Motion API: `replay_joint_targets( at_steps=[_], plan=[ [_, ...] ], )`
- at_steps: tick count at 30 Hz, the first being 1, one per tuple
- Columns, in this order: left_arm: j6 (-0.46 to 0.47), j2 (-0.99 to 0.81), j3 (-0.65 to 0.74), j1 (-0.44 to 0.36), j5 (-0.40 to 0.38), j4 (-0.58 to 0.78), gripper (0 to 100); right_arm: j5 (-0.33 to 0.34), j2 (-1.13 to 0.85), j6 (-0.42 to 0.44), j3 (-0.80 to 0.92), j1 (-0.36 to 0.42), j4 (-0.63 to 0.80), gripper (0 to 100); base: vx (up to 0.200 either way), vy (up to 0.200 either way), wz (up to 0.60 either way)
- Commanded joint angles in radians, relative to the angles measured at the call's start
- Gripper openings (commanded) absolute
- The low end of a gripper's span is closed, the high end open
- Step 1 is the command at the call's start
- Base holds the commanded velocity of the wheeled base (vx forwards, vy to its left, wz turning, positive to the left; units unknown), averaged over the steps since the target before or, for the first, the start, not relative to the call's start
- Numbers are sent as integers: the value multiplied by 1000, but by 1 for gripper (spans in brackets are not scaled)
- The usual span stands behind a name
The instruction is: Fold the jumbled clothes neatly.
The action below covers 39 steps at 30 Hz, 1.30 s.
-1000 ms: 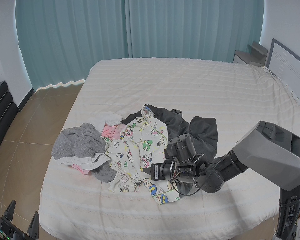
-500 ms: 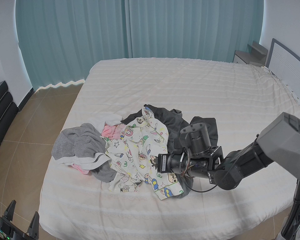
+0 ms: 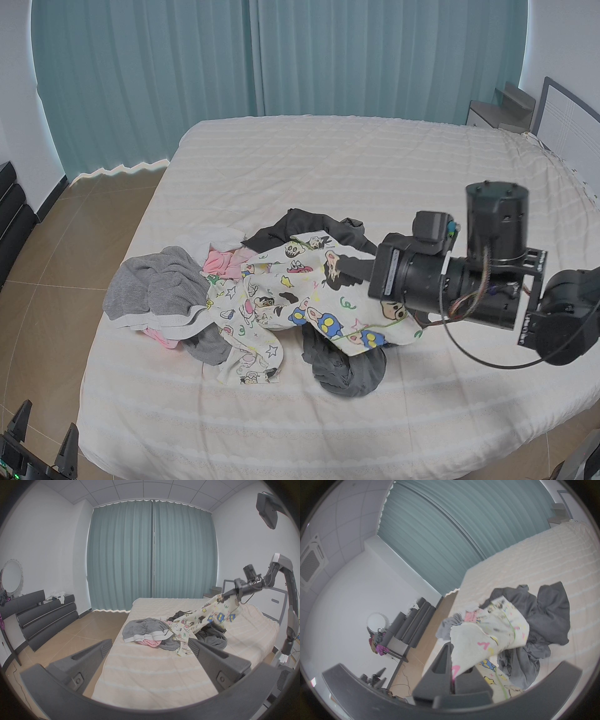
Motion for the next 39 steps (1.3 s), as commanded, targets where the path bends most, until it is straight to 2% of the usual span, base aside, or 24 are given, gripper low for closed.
replay_joint_targets(
  at_steps=[1, 3, 7, 8, 10, 12, 13, 14, 16, 21, 23, 24, 25, 28, 31, 33, 35, 39],
  plan=[
    [27, -18, 12, 0, -11, 0, 100, 19, -182, 2, 16, 6, 0, 0, 0, 0, 0],
    [43, -18, 12, 2, -59, 0, 100, 27, -217, 2, 10, 6, 0, 0, 0, 0, 0],
    [49, -18, 12, 0, -82, -3, 100, 51, -259, 2, 6, 7, 0, 0, 0, 0, 0],
    [26, -12, -19, 0, -97, -26, 100, 70, -275, 1, 4, 21, -2, 0, 0, 0, 0],
    [-103, 70, -217, -9, -139, -74, 100, 76, -285, -1, -13, 42, 0, 0, 0, 0, 0],
    [-189, 173, -343, -17, -191, -49, 100, 76, -280, -1, -34, 53, 0, 0, 0, 0, 0],
    [-181, 216, -369, -17, -223, -31, 100, 76, -279, -2, -44, 62, 0, 0, 0, 0, 0],
    [-181, 216, -369, -17, -223, -31, 100, 76, -279, -2, -44, 62, 0, 0, 0, 0, 0],
    [-155, 323, -389, -25, -343, 8, 100, 76, -280, -2, -79, 101, 0, 0, 0, 0, 0],
    [-45, 519, -363, -26, -519, 24, 100, 67, -234, -8, -191, 168, 1, 0, 0, 0, 0],
    [3, 597, -366, -29, -571, 23, 100, 63, -213, -14, -252, 180, 1, 0, 0, 0, 0],
    [3, 597, -366, -29, -571, 23, 100, 63, -213, -14, -252, 180, 1, 0, 0, 0, 0],
    [54, 676, -361, -49, -607, 24, 100, 48, -188, -11, -335, 185, -2, 0, 0, 0, 0],
    [116, 786, -361, -117, -593, 20, 100, 1, -140, -14, -401, 190, 3, 0, 0, 0, 0],
    [129, 834, -361, -140, -576, 17, 100, -18, -140, -47, -429, 207, -2, 0, 0, 0, 0],
    [132, 887, -361, -195, -571, 12, 100, -22, -136, -65, -507, 214, 26, 0, 0, 0, 0],
    [133, 935, -364, -242, -571, 9, 100, -44, -110, -77, -511, 213, 29, 0, 0, 0, 0],
    [136, 973, -360, -262, -571, -48, 100, -59, -64, -82, -527, 213, 20, 0, 0, 0, 0]
  ],
)
